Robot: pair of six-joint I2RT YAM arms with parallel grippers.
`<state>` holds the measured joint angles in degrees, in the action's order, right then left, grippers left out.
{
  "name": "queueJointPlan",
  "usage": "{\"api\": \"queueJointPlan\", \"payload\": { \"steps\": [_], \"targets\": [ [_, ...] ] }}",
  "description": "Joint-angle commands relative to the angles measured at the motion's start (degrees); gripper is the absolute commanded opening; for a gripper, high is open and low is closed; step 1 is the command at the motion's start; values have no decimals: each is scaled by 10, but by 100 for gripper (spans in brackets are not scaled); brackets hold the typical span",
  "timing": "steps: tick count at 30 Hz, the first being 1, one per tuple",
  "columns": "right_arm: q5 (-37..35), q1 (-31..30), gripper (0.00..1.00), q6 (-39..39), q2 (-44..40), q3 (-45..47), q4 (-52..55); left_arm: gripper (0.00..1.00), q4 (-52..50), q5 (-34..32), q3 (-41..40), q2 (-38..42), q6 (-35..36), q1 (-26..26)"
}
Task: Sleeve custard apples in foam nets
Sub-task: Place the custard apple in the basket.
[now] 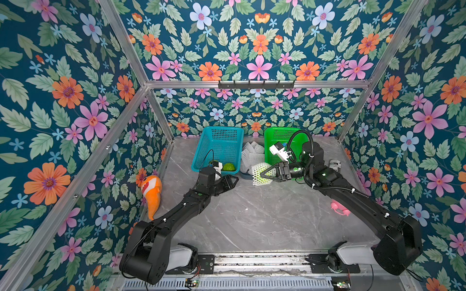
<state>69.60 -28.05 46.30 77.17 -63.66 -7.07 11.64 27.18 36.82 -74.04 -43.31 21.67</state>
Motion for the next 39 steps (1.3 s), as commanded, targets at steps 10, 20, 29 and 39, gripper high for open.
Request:
{"api": "queueJointPlan", "payload": {
  "steps": [10,20,29,39],
  "targets": [
    [69,13,77,144,17,34,-259,52,21,35,-1,12,-6,-3],
    [-176,48,77,-98,24,-73,179,53,52,39,-46,53,-27,-3],
    [-625,49,77,-218,119,-231,474,54,67,53,-64,80,-29,-1],
    [-882,54,78,-244,364,-441,534,54,96,49,-82,87,-42,2]
  ]
}}
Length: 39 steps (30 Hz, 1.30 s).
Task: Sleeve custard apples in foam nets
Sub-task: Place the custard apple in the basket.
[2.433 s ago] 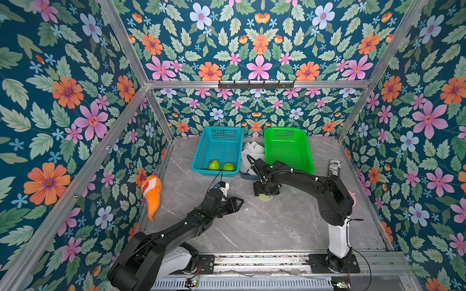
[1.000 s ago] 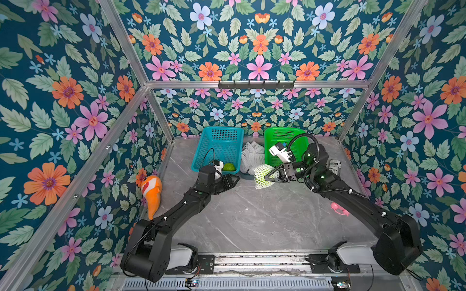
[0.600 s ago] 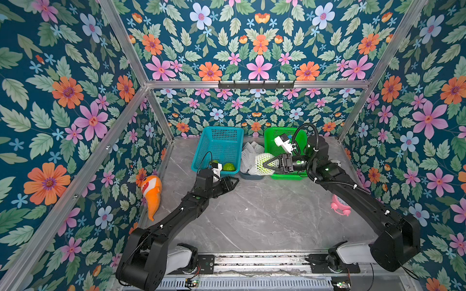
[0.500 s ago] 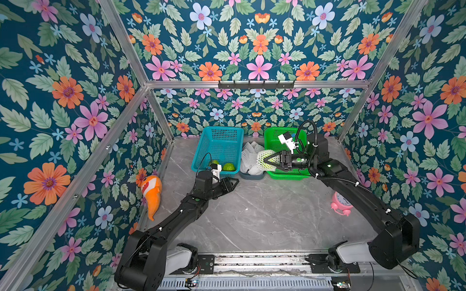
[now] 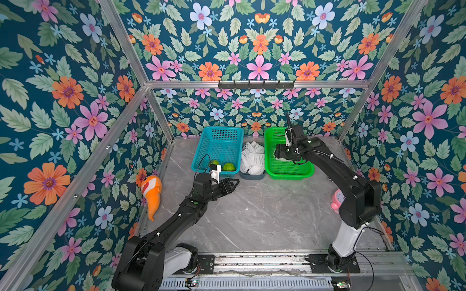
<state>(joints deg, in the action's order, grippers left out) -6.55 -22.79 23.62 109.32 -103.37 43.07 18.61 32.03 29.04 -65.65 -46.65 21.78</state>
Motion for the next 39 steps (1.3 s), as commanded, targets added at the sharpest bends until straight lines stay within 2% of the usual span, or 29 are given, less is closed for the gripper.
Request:
{"api": "queueJointPlan", "payload": {
  "steps": [1,7,15,20,33,39],
  "targets": [
    [-134,2,78,-21,66,-63,30,54,28,-2,-7,5,-12,2],
    [-157,25,78,-20,209,-222,59,54,35,-7,-19,13,-19,4],
    [-125,59,79,9,349,-374,108,54,26,-20,-18,17,-20,5],
    [-114,64,79,7,384,-400,109,54,25,-27,-20,12,-22,5],
    [-80,65,82,8,405,-402,91,54,27,-36,-16,-3,-28,7],
    [-86,66,96,8,396,-397,99,54,20,-40,-16,0,-26,6]
  ]
}}
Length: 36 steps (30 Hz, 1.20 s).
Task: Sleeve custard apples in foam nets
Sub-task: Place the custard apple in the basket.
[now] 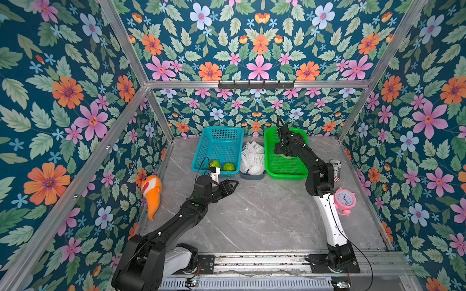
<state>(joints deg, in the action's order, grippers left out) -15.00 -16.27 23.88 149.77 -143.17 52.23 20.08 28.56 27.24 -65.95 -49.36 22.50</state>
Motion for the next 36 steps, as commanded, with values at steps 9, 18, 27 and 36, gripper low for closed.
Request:
{"api": "queueJointPlan", "payload": {
  "steps": [9,18,27,36],
  "targets": [
    [-22,0,99,-8,-83,48,-2,54,4,-10,6,4,5,0],
    [-29,-11,96,-15,-224,198,-51,55,-60,-55,55,5,26,-1],
    [80,-68,88,-30,-485,493,-191,61,-249,-194,235,-66,73,-10],
    [180,-109,85,5,-660,699,-272,71,-402,-285,423,-192,120,-20]
  ]
}}
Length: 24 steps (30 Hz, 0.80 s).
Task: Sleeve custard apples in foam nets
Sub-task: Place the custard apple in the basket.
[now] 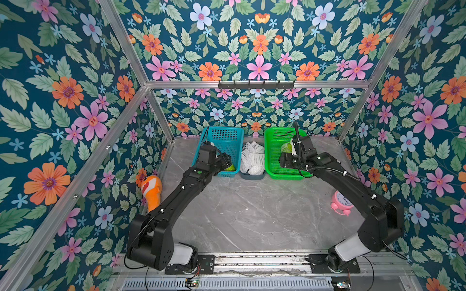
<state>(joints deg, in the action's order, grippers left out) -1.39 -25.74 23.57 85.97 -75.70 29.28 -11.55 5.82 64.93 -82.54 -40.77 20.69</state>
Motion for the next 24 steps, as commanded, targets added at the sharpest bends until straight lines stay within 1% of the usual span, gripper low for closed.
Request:
{"api": "queueJointPlan", "payload": {
  "steps": [1,3,6,7,8,9,10,13,18,22,24],
  "targets": [
    [45,-23,87,6,-28,32,-42,76,-102,-63,69,-40,47,-4],
    [46,-44,89,2,-35,40,-32,85,-151,-77,125,-81,75,-12],
    [51,-60,90,8,-51,57,-29,89,-214,-68,197,-136,114,-33],
    [57,-62,91,15,-60,69,-34,92,-232,-68,217,-151,128,-38],
    [62,-62,91,21,-68,79,-40,98,-248,-72,234,-166,139,-43],
    [65,-63,91,28,-76,90,-45,99,-271,-72,257,-186,151,-49],
    [67,-62,91,35,-84,100,-47,99,-291,-71,278,-207,161,-56],
    [72,-63,91,52,-103,124,-54,95,-306,-59,309,-245,179,-68],
    [67,-66,90,64,-130,148,-47,95,-331,-64,363,-304,192,-78],
    [61,-66,90,77,-150,172,-51,95,-329,-59,380,-336,198,-82],
    [57,-66,90,80,-155,178,-50,95,-333,-67,388,-351,202,-82]
  ]
}}
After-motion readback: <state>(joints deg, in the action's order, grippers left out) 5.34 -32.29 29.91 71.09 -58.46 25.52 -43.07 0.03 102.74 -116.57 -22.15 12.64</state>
